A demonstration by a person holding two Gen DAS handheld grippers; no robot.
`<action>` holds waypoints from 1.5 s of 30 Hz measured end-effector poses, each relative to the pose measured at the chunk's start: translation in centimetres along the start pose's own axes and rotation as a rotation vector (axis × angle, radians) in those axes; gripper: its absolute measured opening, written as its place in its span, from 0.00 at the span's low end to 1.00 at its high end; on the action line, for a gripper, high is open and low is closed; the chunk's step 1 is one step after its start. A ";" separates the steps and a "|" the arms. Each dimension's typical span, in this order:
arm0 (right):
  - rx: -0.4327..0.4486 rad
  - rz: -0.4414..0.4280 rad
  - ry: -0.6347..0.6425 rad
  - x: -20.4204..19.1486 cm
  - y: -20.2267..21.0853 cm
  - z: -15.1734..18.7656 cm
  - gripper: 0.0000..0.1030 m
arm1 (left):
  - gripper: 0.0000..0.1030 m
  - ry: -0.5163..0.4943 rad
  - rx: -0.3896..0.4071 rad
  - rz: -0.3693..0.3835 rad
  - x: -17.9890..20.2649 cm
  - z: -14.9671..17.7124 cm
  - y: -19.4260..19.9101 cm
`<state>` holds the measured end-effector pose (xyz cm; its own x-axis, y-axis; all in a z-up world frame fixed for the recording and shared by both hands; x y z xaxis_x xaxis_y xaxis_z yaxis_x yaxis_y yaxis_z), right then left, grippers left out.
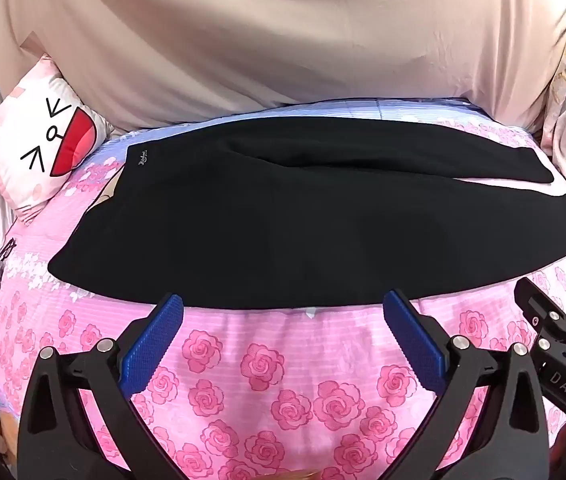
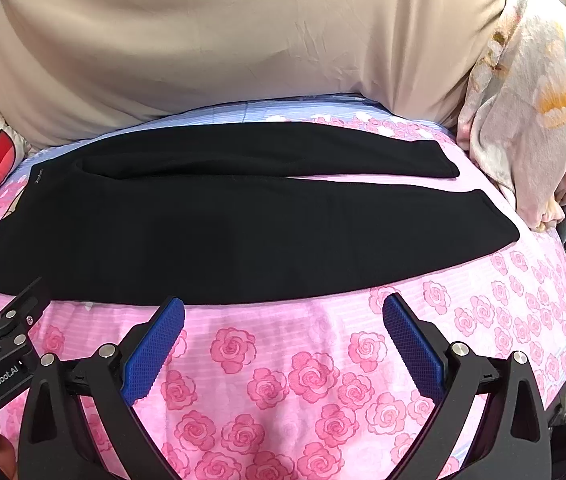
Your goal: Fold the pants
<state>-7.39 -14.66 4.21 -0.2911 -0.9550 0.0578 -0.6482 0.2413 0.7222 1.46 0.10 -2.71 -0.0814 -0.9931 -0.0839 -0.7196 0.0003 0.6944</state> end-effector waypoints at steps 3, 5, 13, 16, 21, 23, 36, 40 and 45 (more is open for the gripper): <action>-0.004 0.000 0.001 0.2 -0.4 0.1 0.95 | 0.95 -0.001 -0.004 0.000 0.0 0.1 -0.2; -0.004 -0.001 0.001 0.3 -0.4 0.1 0.95 | 0.95 -0.001 -0.007 0.001 0.0 0.1 -0.3; -0.009 -0.001 0.003 0.2 -0.6 0.0 0.95 | 0.95 -0.003 -0.010 -0.003 0.0 0.2 -0.5; -0.011 -0.002 0.004 0.2 -0.7 0.0 0.95 | 0.95 -0.008 -0.011 -0.004 0.1 0.1 -0.5; -0.012 0.000 0.007 0.2 -0.8 0.0 0.95 | 0.95 -0.013 -0.011 -0.002 0.2 -0.1 -0.5; -0.012 -0.002 0.010 0.3 -0.8 -0.1 0.95 | 0.95 -0.013 -0.012 -0.001 0.2 -0.1 -0.5; -0.021 0.002 0.016 -0.3 -0.9 -0.1 0.95 | 0.95 -0.010 -0.015 -0.001 0.1 -0.3 -0.6; -0.027 0.001 0.019 -0.6 -1.1 0.0 0.95 | 0.95 -0.010 -0.017 -0.002 -0.1 -0.1 -0.7; -0.029 0.001 0.019 -0.6 -1.3 0.0 0.95 | 0.95 -0.008 -0.019 -0.003 -0.2 0.0 -0.8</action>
Point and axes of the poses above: each gripper's, at about its wrist camera, not at the fingertips, and y roughly against the way its jaws point, x to its right, z to its underside, the point moved 2 cm from there along -y, roughly the way its jaws point, and after that the axes turned 2 degrees about y, right-handed, at the moved point
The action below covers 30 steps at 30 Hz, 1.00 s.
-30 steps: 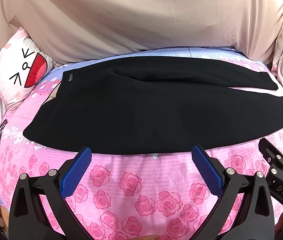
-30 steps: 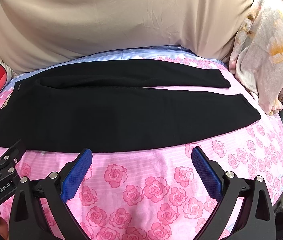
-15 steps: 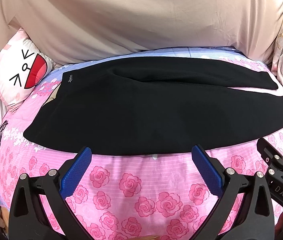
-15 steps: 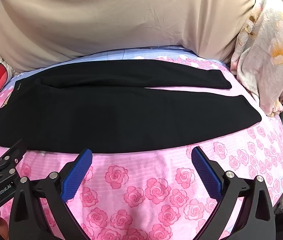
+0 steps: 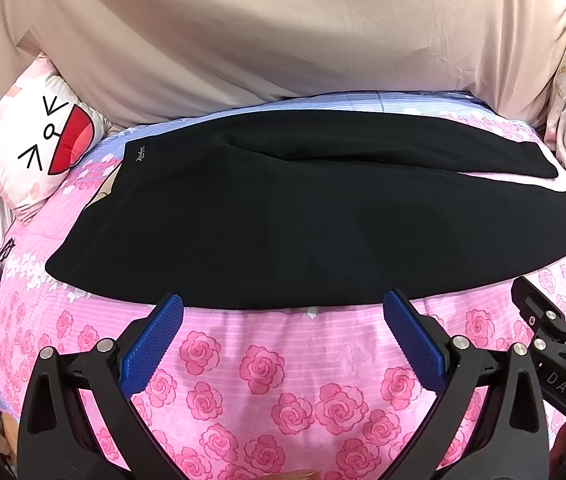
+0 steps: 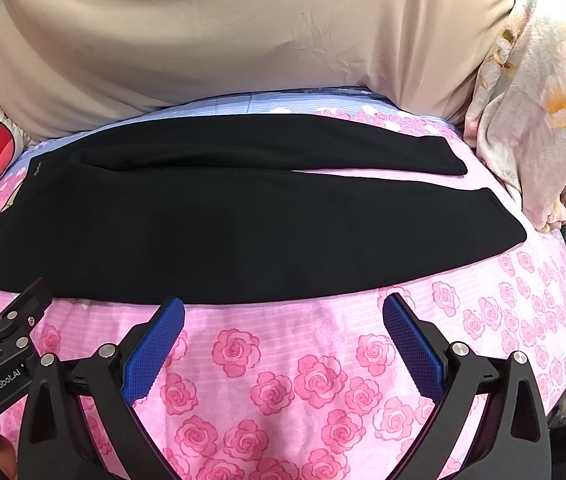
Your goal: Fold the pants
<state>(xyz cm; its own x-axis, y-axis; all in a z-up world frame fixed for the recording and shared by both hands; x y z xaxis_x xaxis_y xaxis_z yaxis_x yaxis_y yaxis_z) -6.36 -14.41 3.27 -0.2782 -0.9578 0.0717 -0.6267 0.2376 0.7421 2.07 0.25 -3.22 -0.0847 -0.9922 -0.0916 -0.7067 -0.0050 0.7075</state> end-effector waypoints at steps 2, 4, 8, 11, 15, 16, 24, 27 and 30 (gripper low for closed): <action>-0.002 0.001 0.000 0.0 0.0 0.0 0.95 | 0.95 0.000 -0.001 -0.002 0.0 0.0 0.0; -0.003 0.001 0.000 -0.1 -0.2 0.0 0.95 | 0.95 0.001 -0.001 -0.003 -0.1 0.0 -0.1; -0.004 0.001 0.000 -0.1 -0.2 0.0 0.95 | 0.95 0.001 -0.005 -0.004 -0.1 -0.1 -0.2; -0.007 0.002 -0.001 -0.1 -0.3 0.0 0.95 | 0.95 -0.002 -0.008 -0.001 -0.1 -0.2 -0.3; -0.016 0.004 0.001 -0.2 -0.6 0.0 0.95 | 0.95 -0.008 -0.013 0.000 0.0 -0.1 -0.5; -0.018 0.003 0.001 -0.2 -0.7 0.0 0.95 | 0.95 -0.009 -0.015 -0.001 0.1 -0.2 -0.6; -0.032 0.001 0.005 -0.5 -1.3 -0.2 0.95 | 0.95 -0.009 -0.023 -0.006 0.1 -0.3 -1.0; -0.033 -0.003 0.002 -0.5 -1.3 -0.2 0.95 | 0.95 -0.008 -0.021 -0.010 0.0 -0.4 -1.1; -0.038 -0.001 -0.008 -0.2 -1.5 -0.3 0.95 | 0.95 -0.007 -0.026 -0.016 -0.1 -0.4 -1.3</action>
Point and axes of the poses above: each gripper's, at about its wrist camera, not at the fingertips, and y roughly against the way its jaws point, x to its right, z to its underside, the point moved 2 cm from there along -y, roughly the way its jaws point, and after that the axes turned 2 degrees about y, right-handed, at the moved point
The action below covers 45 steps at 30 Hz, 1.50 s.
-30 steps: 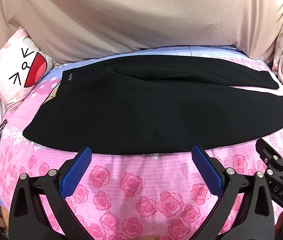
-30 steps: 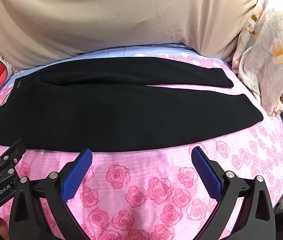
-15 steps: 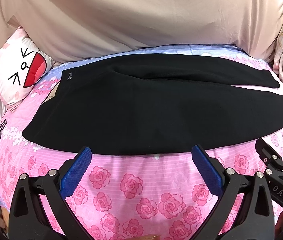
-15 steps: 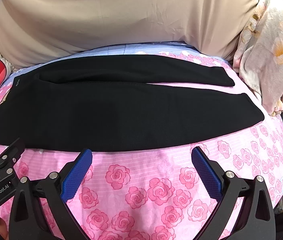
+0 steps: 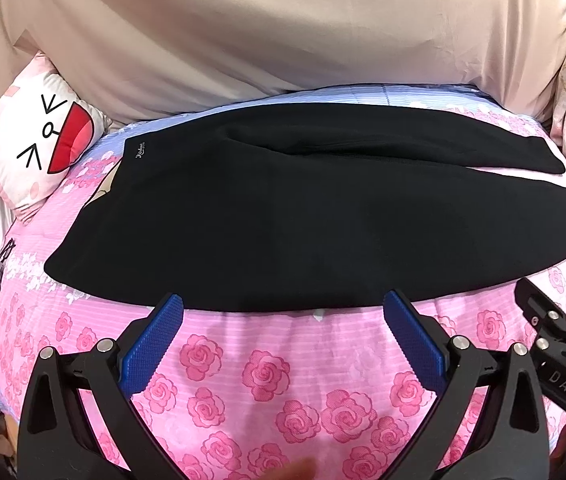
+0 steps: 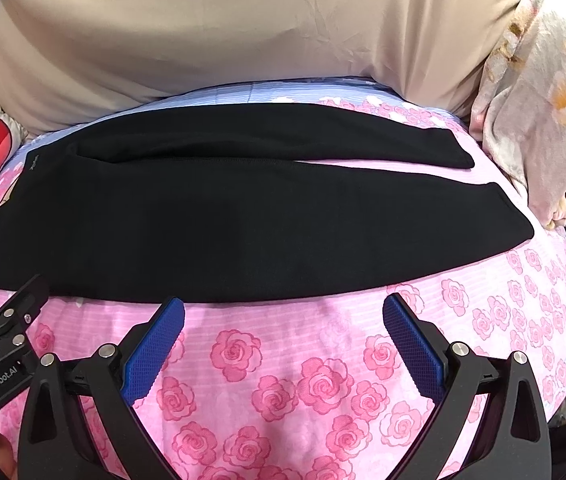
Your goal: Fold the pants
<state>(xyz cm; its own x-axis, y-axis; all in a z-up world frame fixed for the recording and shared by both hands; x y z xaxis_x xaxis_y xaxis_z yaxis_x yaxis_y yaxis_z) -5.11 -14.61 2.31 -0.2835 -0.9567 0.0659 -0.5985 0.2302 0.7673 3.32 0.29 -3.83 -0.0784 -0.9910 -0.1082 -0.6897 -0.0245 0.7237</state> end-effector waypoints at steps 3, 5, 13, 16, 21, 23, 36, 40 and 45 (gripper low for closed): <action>-0.010 -0.001 -0.010 0.3 -0.4 -0.2 0.95 | 0.95 -0.005 -0.010 -0.011 0.0 -0.1 -0.4; -0.011 -0.001 -0.010 0.3 -0.5 -0.3 0.95 | 0.95 -0.011 -0.027 -0.035 0.1 -0.2 -0.8; 0.044 -0.082 -0.019 1.6 -1.3 -1.6 0.95 | 0.95 0.070 -0.081 0.095 -2.7 -2.2 -3.1; 0.070 -0.089 -0.071 4.6 -3.0 -3.8 0.95 | 0.95 0.134 -0.074 0.132 -6.3 -5.3 -4.9; 0.102 -0.047 -0.126 11.0 -7.2 -8.7 0.95 | 0.95 0.307 -0.002 0.076 -15.1 -13.1 -10.3; 0.098 -0.044 -0.146 14.0 -9.3 -10.7 0.95 | 0.95 0.348 -0.022 -0.027 -18.5 -15.9 -13.8; -0.110 0.056 -0.260 29.2 -26.3 -20.5 0.95 | 0.95 0.406 -0.321 -0.119 -28.9 -21.6 -31.3; -0.117 0.009 -0.282 29.8 -28.7 -22.1 0.95 | 0.86 0.438 -0.312 -0.035 -29.6 -22.1 -31.4; -0.124 -0.020 -0.247 28.6 -30.1 -23.8 0.27 | 0.25 0.433 -0.348 0.048 -29.2 -23.6 -31.3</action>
Point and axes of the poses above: each gripper's, at about its wrist camera, not at the fingertips, and y roughly against the way its jaws point, x to its right, z to its underside, the point moved 2 cm from there along -y, roughly the way its jaws point, and after that the axes turned 2 degrees about y, right-handed, at the moved point
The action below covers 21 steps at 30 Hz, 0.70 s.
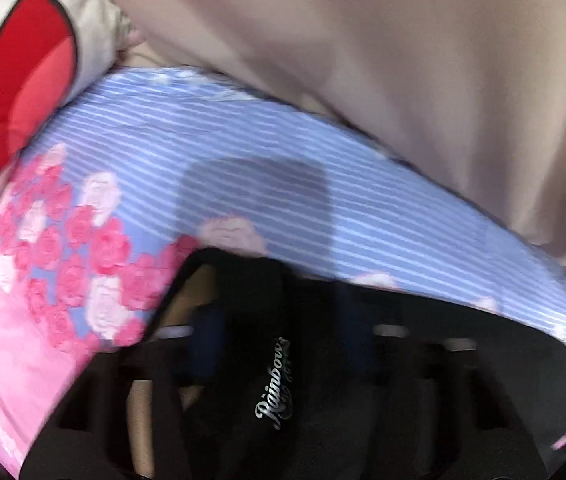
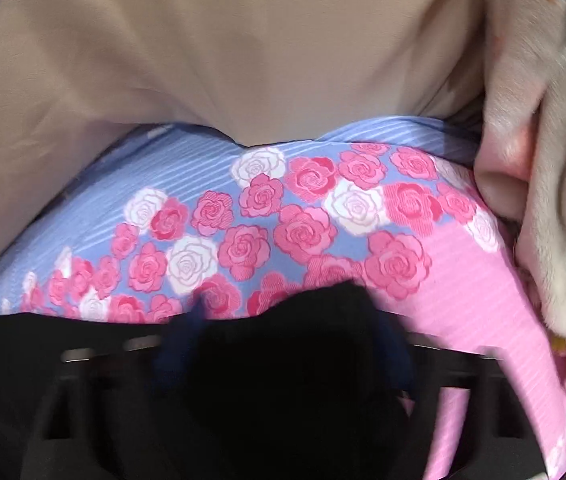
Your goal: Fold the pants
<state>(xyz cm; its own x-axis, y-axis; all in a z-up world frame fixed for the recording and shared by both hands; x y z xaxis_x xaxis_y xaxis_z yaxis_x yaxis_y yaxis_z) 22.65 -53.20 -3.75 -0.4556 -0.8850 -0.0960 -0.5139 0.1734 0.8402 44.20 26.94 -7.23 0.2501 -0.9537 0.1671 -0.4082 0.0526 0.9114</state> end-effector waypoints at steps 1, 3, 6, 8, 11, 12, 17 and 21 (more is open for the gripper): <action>-0.010 0.002 -0.018 0.1 -0.1 -0.2 0.18 | 0.22 0.007 -0.007 0.019 0.1 0.0 0.5; 0.012 -0.096 -0.075 0.6 1.1 -0.4 0.12 | 0.22 -0.016 0.037 0.010 0.5 0.2 2.5; 0.090 -0.111 -0.036 0.1 4.6 -0.1 0.11 | 0.20 -0.054 0.129 0.037 0.4 1.5 7.0; 0.137 -0.135 -0.005 0.0 7.3 0.5 0.11 | 0.20 -0.069 0.184 0.055 0.4 2.6 10.7; 0.231 -0.209 0.052 0.1 13.1 2.5 0.11 | 0.20 -0.083 0.245 0.123 -0.2 5.6 16.6; 0.247 -0.223 0.068 0.1 14.1 2.9 0.11 | 0.20 -0.094 0.270 0.140 -1.0 7.0 18.8; 0.265 -0.232 0.212 0.9 18.4 8.8 0.12 | 0.19 -0.151 0.277 0.185 -4.6 16.0 24.0; 0.164 -0.220 0.238 3.1 17.1 14.6 0.13 | 0.19 -0.152 0.189 0.139 -8.0 23.1 22.2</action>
<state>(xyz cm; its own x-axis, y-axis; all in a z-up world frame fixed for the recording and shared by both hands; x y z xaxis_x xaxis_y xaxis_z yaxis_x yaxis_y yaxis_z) 1.82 -46.72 2.56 -0.1488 -0.9813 -0.1217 -0.6991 0.0174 0.7148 12.83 28.89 3.02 0.0514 -0.9756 0.2137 -0.5896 0.1430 0.7950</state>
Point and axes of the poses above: each gripper's, at about its wrist camera, not at the fingertips, and y roughly against the way its jaws point, x to its right, z to its underside, the point moved 2 cm from there along -y, roughly the way its jaws point, and after that the axes turned 2 degrees about y, right-handed, at the moved point
